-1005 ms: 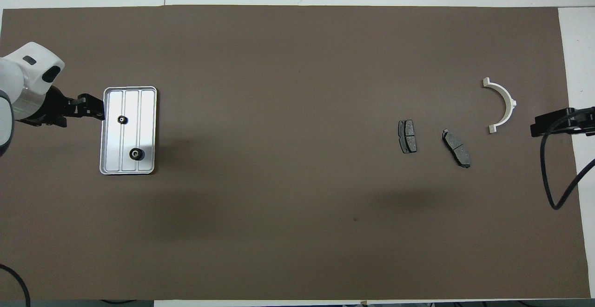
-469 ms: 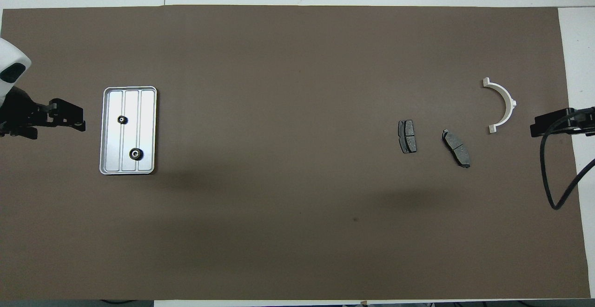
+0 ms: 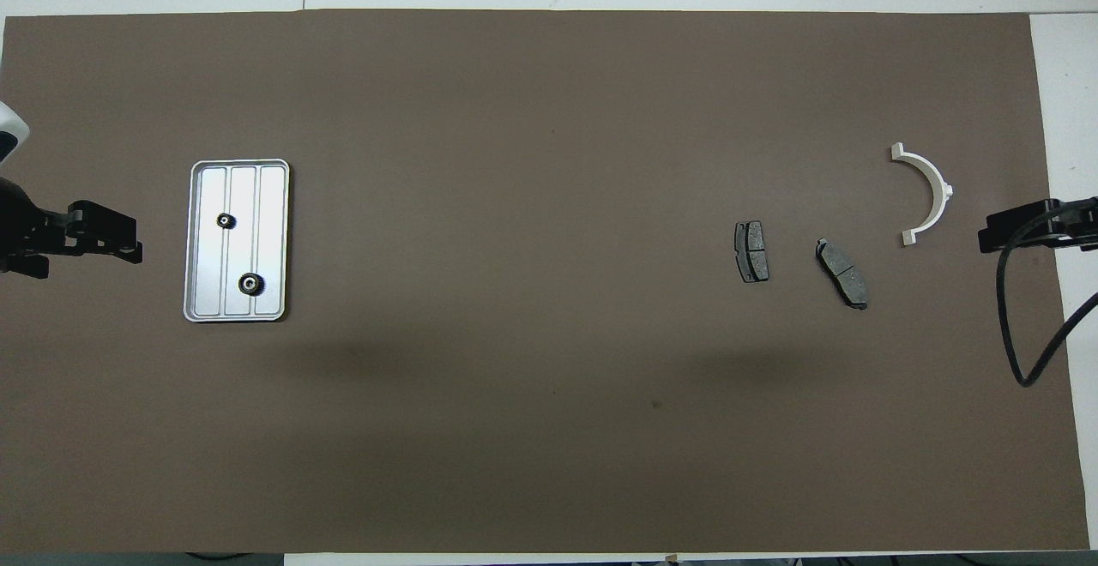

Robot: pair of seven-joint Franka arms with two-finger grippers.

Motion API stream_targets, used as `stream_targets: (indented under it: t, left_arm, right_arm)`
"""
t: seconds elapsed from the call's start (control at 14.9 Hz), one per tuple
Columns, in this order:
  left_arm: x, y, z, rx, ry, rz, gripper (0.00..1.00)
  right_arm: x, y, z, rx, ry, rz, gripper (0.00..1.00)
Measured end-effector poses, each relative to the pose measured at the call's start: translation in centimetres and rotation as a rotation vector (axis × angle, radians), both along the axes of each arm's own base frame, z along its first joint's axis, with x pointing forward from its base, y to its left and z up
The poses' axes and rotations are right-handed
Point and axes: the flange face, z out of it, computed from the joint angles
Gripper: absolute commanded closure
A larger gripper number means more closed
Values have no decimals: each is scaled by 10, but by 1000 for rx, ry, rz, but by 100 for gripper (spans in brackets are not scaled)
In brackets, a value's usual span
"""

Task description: Pick bearing gear from pile to tray

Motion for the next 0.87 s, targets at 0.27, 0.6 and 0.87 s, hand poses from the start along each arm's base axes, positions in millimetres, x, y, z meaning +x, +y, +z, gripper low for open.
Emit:
stream_targets:
  t: [0.27, 0.6, 0.87]
  left_arm:
    - [1, 0, 1, -1, -9, 0, 0]
    - [4, 0, 3, -1, -37, 0, 0]
    - [6, 0, 4, -3, -50, -12, 0]
  right_arm:
    - [0, 0, 0, 0, 0, 0, 0]
    - [0, 0, 0, 0, 0, 0, 0]
    - [0, 0, 0, 0, 1, 0, 0]
